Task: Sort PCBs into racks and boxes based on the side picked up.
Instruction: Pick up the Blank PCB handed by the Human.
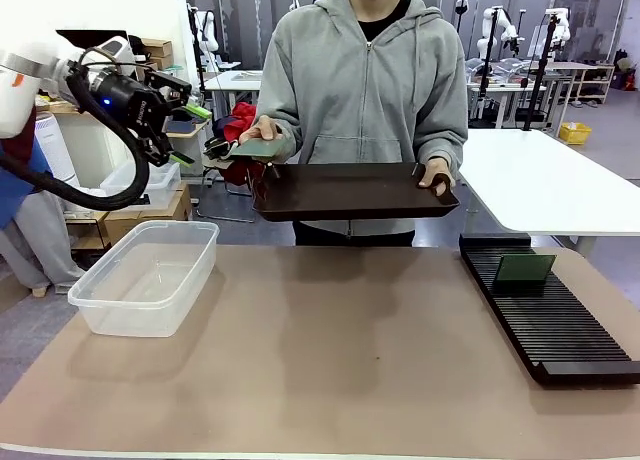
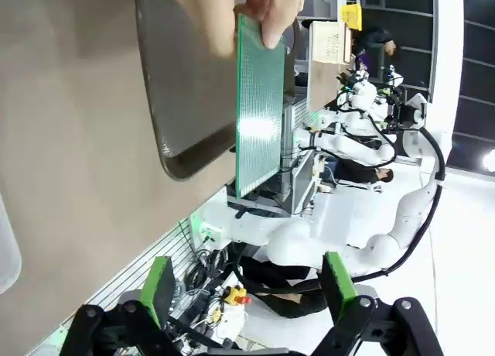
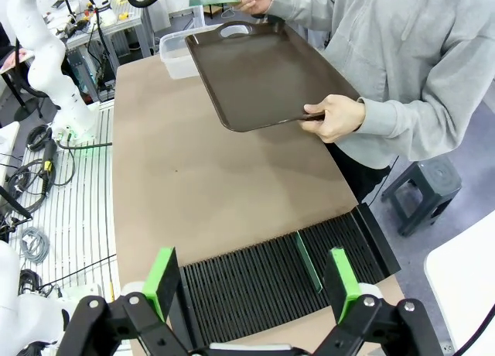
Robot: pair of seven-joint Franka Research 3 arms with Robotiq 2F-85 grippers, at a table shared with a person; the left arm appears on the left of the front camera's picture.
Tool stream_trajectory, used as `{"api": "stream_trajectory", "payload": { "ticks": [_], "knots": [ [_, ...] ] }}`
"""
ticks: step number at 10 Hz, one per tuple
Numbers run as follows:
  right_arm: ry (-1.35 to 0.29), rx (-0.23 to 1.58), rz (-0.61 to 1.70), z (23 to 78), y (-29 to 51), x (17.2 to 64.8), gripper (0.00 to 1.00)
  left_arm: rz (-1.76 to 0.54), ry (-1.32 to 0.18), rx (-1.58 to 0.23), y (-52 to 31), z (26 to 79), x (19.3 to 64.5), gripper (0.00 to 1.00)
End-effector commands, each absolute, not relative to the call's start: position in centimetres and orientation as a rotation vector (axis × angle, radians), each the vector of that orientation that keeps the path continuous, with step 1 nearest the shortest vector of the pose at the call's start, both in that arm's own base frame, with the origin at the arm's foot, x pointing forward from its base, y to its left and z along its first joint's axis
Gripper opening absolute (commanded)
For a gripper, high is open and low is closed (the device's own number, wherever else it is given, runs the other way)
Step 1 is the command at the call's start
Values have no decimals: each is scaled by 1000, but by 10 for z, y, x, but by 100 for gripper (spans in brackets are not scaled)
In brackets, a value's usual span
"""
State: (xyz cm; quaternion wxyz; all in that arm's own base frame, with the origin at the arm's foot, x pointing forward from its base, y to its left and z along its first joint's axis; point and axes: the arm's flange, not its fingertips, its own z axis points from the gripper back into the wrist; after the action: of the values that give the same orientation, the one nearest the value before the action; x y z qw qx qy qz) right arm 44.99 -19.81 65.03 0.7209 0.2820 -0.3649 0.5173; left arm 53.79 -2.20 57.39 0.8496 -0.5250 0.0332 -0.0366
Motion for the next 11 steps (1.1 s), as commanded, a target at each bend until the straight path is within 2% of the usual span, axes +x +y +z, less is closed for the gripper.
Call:
{"api": "stream_trajectory", "payload": {
  "ticks": [1,4,6,11],
  "knots": [
    [-805,632,1146,650,-197,447,100,-77,103,-1147,-30,572,550,100],
    [-805,632,1146,650,-197,447,100,-64,177,-1191,-48,551,561,100],
    [-805,632,1146,650,-197,447,100,-121,137,-1250,-62,538,571,100],
    [-805,632,1146,650,-197,447,100,-151,153,-1313,-88,520,594,100]
  ]
}}
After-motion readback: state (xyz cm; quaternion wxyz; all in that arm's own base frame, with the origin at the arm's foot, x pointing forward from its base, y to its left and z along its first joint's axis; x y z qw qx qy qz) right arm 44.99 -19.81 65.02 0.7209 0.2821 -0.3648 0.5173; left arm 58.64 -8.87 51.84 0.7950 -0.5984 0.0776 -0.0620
